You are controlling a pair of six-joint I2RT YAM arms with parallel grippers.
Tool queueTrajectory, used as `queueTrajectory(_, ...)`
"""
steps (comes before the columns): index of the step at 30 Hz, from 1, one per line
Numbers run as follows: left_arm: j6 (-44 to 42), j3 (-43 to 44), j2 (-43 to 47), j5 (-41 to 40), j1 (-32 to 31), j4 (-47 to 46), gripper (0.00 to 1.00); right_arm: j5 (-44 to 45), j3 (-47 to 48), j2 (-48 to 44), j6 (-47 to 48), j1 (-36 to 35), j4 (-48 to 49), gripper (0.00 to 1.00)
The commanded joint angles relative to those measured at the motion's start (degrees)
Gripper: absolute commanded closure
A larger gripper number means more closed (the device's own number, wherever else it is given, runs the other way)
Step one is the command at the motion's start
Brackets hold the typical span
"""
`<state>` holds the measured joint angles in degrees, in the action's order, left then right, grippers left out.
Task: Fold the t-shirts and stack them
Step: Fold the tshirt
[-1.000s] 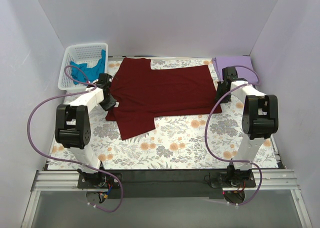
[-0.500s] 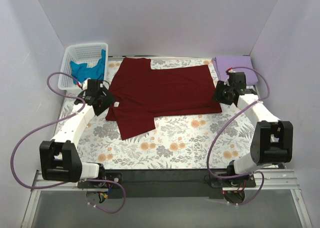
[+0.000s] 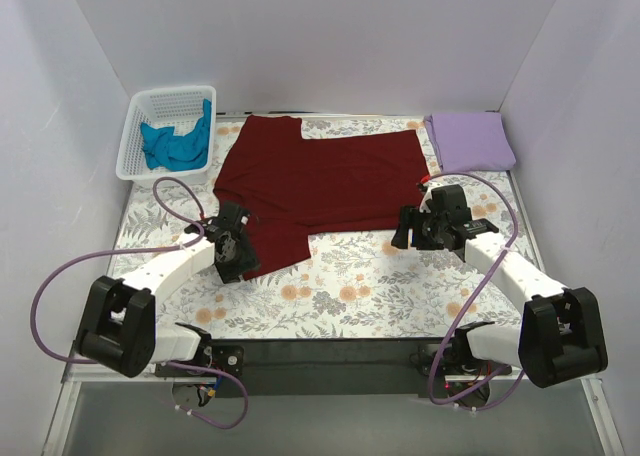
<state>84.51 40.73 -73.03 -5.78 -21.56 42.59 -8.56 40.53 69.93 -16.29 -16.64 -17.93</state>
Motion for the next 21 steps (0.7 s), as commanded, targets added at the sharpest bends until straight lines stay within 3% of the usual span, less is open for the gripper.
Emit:
queueTrajectory(1,0.83,0.23,-3.34,-0.90,-1.38,-1.36,0.56,-1.11,-1.60,-1.99,0.47,-0.14,1.06,0.24)
queueTrajectory(11,2.50,-0.04,-8.35,-5.11,-2.87,-3.65,0.62,-2.43,-3.71,-2.08,1.35,-0.23,2.55,0.25)
queueTrajectory(21,3.82,2.51,-4.84,-9.42,-2.96,0.83,0.56,-3.66,-4.23,-0.68,1.88,-0.23,3.43,0.25)
